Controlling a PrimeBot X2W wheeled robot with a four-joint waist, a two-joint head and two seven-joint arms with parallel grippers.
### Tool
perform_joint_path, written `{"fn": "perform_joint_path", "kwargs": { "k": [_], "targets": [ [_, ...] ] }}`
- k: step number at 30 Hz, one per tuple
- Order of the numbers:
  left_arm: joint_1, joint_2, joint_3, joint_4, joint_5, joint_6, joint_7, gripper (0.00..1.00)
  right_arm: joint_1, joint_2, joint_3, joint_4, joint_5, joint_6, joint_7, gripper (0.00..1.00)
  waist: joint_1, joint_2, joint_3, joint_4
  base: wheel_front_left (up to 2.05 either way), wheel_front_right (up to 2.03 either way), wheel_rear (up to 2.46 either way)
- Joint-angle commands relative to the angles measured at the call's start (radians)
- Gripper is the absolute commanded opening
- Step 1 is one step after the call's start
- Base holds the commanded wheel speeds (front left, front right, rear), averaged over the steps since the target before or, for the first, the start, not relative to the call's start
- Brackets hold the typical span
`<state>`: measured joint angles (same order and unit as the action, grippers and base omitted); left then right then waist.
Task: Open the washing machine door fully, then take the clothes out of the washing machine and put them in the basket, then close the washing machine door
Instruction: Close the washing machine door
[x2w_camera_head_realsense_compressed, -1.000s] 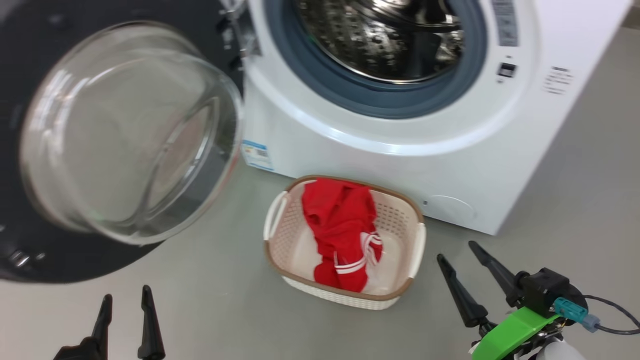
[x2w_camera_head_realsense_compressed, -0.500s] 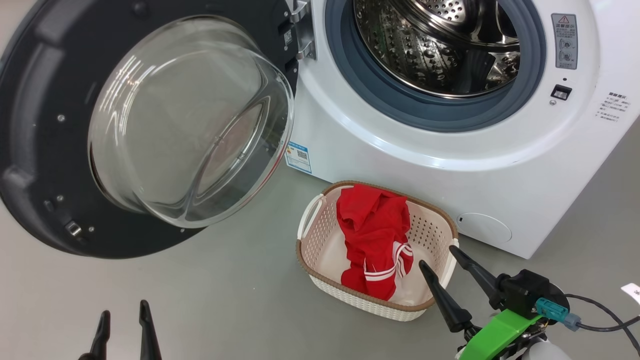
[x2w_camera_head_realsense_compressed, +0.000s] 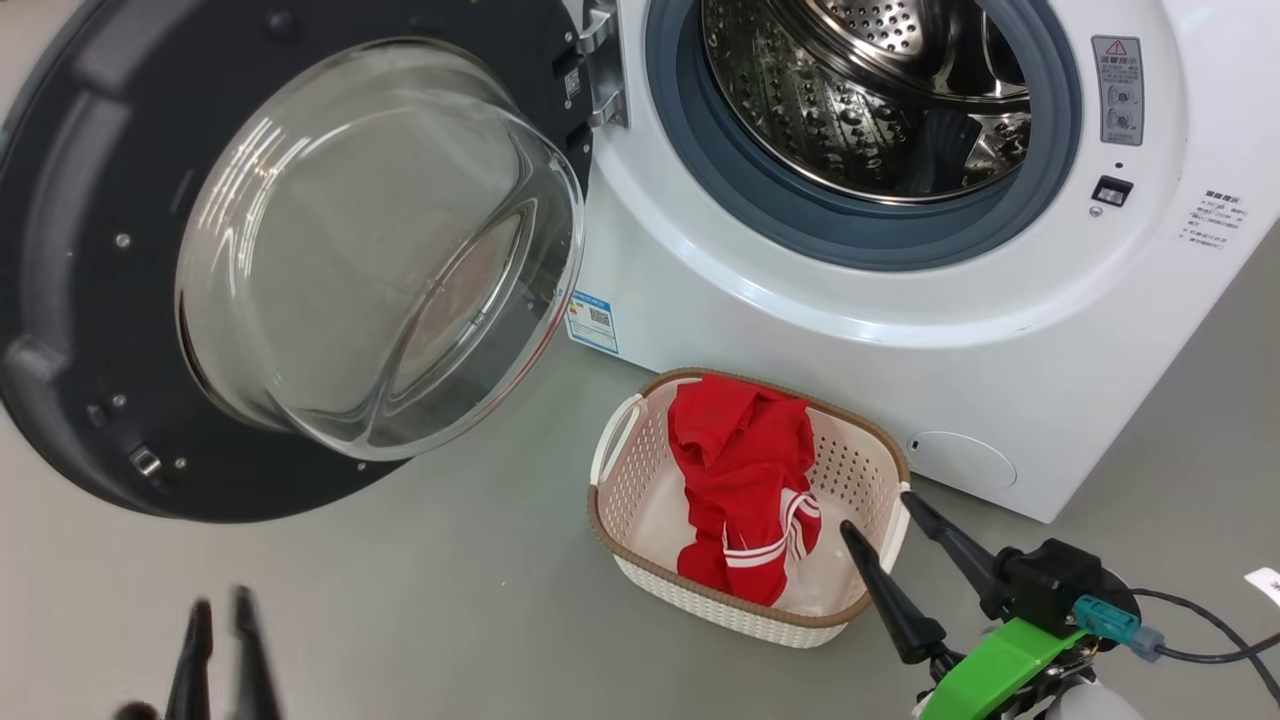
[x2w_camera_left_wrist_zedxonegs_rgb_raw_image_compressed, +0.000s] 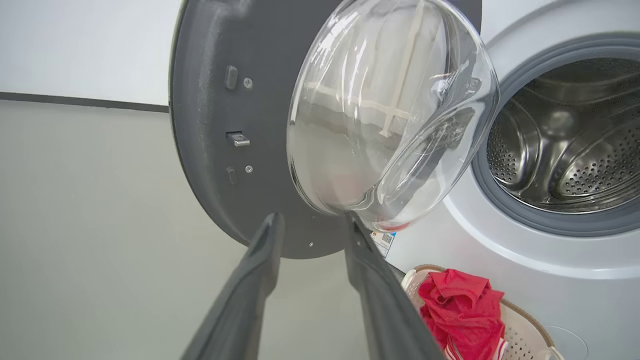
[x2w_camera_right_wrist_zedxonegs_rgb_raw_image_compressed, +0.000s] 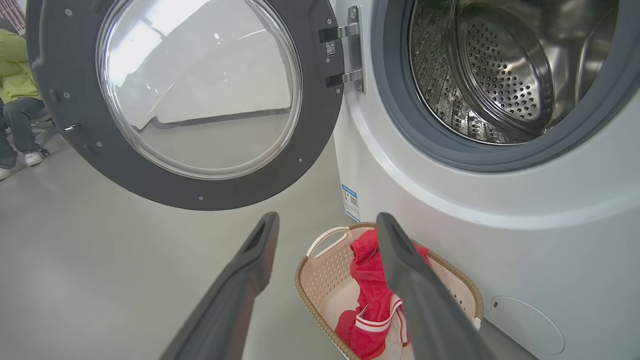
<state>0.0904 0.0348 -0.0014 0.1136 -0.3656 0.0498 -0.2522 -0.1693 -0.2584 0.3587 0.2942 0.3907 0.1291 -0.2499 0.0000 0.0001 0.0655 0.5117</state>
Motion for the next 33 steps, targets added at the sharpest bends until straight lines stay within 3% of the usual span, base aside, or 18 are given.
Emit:
{"fn": "perform_joint_path", "kwargs": {
  "k": [1, 7, 13, 19, 24, 32, 33],
  "targets": [
    [-0.047, 0.015, 0.043, -0.043, -0.012, -0.002, -0.01, 0.0, -0.018, -0.003, 0.009, -0.022, 0.014, 0.002, -0.012, 1.0, 0.0, -0.0001, -0.001, 0.0, 0.0, 0.0, 0.0],
    [-0.164, 0.038, 0.162, -0.189, 0.001, -0.069, -0.01, 0.0, 0.014, 0.013, -0.027, -0.033, 0.004, 0.002, -0.012, 1.0, 0.0, -0.0001, -0.002, -0.001, 0.0, 0.0, 0.0],
    [-0.361, 0.165, 0.276, -0.185, -0.059, -0.121, -0.005, 0.0, 0.032, 0.025, -0.061, -0.044, -0.008, 0.002, -0.012, 1.0, 0.0, -0.0001, 0.016, -0.009, 0.0, 0.0, 0.0],
    [-0.604, 0.307, 0.389, 0.02, -0.242, -0.151, 0.079, 0.0, 0.025, 0.029, -0.078, -0.051, -0.019, 0.002, -0.012, 1.0, 0.0, -0.0001, 0.049, -0.029, 0.0, 0.0, 0.0],
    [-0.771, 0.415, 0.47, 0.306, -0.447, -0.161, 0.276, 0.0, 0.01, 0.032, -0.078, -0.05, -0.023, 0.002, -0.012, 1.0, 0.0, -0.0001, 0.069, -0.053, 0.0, 0.0, 0.0],
    [-0.918, 0.519, 0.488, 0.624, -0.604, -0.127, 0.61, 0.0, -0.002, 0.019, -0.085, -0.052, -0.027, 0.002, -0.012, 1.0, 0.0, -0.0001, 0.095, -0.065, 0.0, 0.0, 0.0],
    [-0.918, 0.519, 0.488, 0.624, -0.604, -0.127, 0.61, 0.0, -0.002, 0.019, -0.085, -0.052, -0.027, 0.002, -0.012, 1.0, 0.0, -0.0001, 0.095, -0.065, 0.0, 0.0, 0.0]
  ]
}}
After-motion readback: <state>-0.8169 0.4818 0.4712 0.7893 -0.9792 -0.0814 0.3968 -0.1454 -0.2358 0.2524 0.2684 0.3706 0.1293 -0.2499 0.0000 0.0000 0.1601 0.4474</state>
